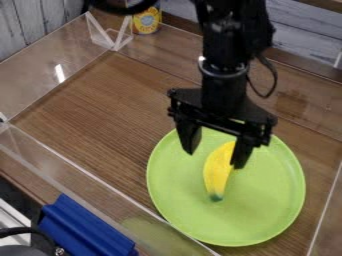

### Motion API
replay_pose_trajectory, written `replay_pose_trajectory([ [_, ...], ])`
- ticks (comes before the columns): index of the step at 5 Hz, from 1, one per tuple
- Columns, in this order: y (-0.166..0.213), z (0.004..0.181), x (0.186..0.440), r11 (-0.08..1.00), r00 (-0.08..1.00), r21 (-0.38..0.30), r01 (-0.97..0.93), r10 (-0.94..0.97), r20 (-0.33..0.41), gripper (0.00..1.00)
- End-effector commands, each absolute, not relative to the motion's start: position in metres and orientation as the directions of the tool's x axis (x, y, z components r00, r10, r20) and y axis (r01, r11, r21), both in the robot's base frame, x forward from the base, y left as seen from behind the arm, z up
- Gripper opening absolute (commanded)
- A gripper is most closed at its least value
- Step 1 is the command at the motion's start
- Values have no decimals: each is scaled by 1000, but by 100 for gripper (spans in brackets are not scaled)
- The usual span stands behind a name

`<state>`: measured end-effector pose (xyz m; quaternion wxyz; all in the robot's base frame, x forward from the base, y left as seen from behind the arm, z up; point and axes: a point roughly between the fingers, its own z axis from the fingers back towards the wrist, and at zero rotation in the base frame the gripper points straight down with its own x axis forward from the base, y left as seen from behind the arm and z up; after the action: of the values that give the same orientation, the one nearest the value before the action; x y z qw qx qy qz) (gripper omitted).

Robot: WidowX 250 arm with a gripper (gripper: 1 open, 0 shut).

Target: Remove the banana from inside the green plate and put it on the table

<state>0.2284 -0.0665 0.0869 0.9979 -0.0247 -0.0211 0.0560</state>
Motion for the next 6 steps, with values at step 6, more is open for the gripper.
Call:
replay_pose_trajectory([
  [6, -66, 52, 241, 989, 990, -101, -112, 119, 69, 100],
])
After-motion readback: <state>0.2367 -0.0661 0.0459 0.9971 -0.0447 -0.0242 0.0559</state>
